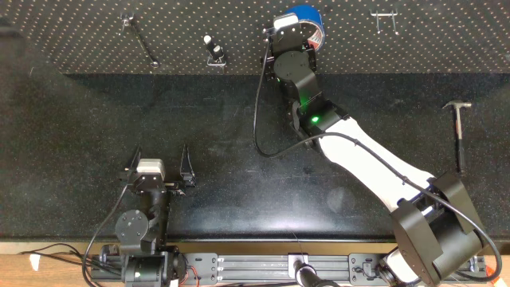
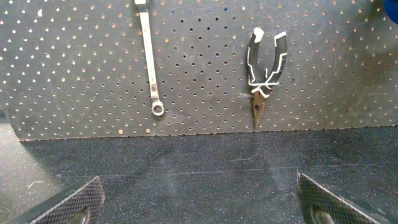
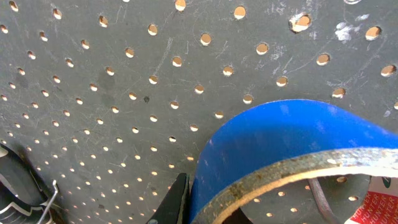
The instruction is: Place Tools Onto Pegboard
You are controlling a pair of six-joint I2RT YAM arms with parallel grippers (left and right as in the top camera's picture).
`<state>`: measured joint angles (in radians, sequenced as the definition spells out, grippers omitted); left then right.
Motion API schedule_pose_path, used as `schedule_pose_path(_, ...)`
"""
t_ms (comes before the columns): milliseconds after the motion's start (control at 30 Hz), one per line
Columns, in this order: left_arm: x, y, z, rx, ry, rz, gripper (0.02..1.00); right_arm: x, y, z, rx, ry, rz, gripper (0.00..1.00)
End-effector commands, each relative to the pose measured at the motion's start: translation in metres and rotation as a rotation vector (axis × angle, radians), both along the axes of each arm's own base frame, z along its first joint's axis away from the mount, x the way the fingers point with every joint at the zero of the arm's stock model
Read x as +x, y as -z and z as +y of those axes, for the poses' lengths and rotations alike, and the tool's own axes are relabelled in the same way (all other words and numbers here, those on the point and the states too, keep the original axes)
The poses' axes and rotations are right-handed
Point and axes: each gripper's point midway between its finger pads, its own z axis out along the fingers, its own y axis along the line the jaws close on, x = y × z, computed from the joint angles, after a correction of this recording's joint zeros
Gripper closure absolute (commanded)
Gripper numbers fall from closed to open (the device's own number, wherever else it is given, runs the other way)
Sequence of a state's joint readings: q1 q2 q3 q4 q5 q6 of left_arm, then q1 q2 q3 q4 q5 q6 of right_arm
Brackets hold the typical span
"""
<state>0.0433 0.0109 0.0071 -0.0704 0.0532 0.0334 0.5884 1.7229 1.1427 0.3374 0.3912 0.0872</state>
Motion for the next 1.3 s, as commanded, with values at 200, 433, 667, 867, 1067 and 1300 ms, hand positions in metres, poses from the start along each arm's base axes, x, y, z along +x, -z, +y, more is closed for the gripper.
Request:
schedule_pose_path(200,0.0,0.001,0.0,0.001,0.004,0.0,0.023,0.007,0.004,0.004,-0.046,0.003,-0.035,0.849)
schedule_pose_path(433,0.0,0.001,0.0,0.001,0.004,0.0,0.023,0.007,0.004,0.004,-0.047,0.003,-0.034,0.485)
schedule_pose_path(667,0.0,0.001,0.0,0.001,0.004,0.0,0.023,0.001,-0.002,0.001,-0.054,-0.007,-0.019,0.034)
schedule_pose_path(867,0.0,0.001,0.0,0.001,0.004,0.0,0.023,-0.016,-0.007,-0.004,-0.086,-0.037,0.042,0.027)
schedule_pose_path(1067,0.0,0.001,0.0,0.001,0.004,0.0,0.023,-0.056,-0.006,-0.024,-0.166,-0.076,0.19,0.027)
schedule_pose_path(1300,0.0,0.001,0.0,0.001,0.004,0.0,0.025,-0.143,0.011,-0.067,-0.192,-0.231,0.511,0.027)
